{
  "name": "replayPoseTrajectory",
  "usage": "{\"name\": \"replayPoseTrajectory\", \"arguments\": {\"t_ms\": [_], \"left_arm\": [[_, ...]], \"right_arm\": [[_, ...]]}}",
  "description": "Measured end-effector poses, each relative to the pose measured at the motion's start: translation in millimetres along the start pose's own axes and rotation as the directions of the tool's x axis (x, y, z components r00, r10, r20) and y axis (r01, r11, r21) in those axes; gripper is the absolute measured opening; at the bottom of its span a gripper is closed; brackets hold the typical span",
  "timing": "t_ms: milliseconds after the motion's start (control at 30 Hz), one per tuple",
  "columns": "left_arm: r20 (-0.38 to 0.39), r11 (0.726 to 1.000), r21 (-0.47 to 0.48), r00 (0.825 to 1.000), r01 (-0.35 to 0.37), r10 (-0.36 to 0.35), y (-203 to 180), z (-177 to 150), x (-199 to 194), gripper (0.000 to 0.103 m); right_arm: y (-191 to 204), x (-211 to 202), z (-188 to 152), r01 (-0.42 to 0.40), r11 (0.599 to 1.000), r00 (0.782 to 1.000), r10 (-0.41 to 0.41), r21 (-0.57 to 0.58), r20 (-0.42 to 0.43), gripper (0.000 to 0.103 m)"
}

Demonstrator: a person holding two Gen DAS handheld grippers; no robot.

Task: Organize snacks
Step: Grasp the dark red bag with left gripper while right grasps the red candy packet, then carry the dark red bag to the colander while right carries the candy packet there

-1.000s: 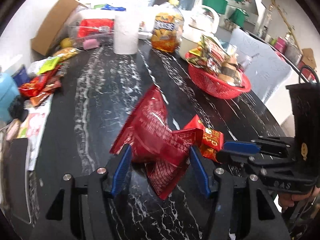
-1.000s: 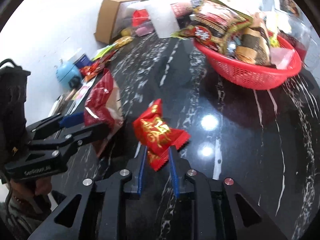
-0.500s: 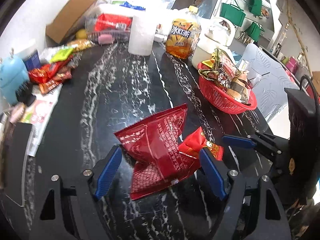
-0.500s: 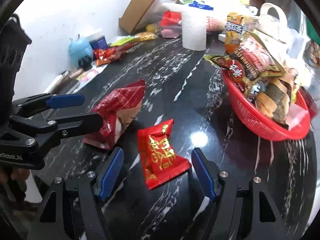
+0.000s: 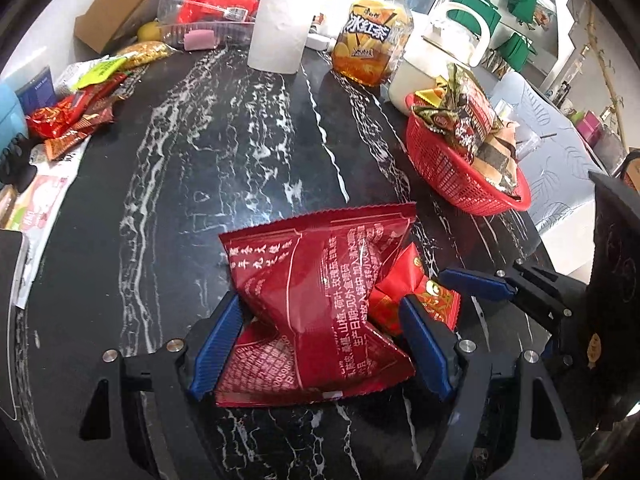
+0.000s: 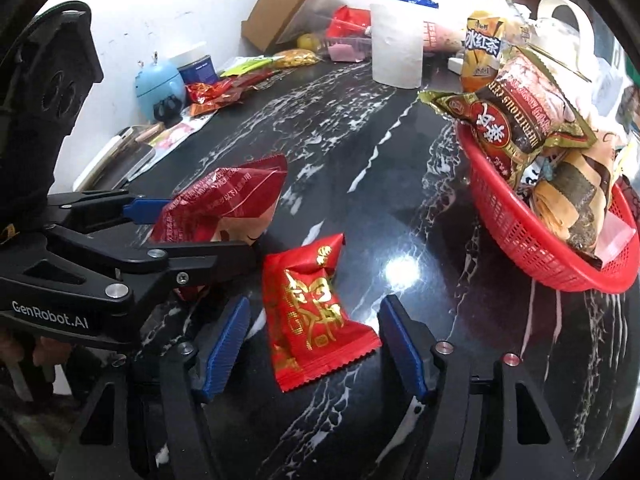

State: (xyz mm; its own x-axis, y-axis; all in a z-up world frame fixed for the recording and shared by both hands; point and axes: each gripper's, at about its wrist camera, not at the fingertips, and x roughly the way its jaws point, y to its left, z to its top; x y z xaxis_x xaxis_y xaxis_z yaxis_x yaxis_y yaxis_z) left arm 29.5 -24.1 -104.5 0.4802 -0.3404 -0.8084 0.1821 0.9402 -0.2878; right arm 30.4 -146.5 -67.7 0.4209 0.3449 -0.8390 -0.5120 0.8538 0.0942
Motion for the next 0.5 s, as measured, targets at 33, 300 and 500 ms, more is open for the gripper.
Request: {"name": "replayPoseTrajectory", "arguments": {"t_ms": [33,300,500], "left_arm": [[0.008,1.000,0.009,1.000,-0.004,0.004,-0.7,-0.9,0.2,0.079],[0.027,0.997,0.067,0.999,-0.033,0.031,-4.4,-3.2,-2.2,0.048],[0.046,0.996,0.086,0.999,-0.012,0.009,-9.9,-8.1,-14.6,0.040]], "right_arm": [[0.3,0.1,-0.3,0.004,1.000,1.000,-0.004,-0.004,0.002,0.063],[2.0,-3.5,-4.2,0.003,1.000,1.000,-0.003,-0.013,0.027,0.036],[2.3,-9.5,-12.3,-0.003,0.999,0.999,0.002,0.036,0.037,0.033]]}}
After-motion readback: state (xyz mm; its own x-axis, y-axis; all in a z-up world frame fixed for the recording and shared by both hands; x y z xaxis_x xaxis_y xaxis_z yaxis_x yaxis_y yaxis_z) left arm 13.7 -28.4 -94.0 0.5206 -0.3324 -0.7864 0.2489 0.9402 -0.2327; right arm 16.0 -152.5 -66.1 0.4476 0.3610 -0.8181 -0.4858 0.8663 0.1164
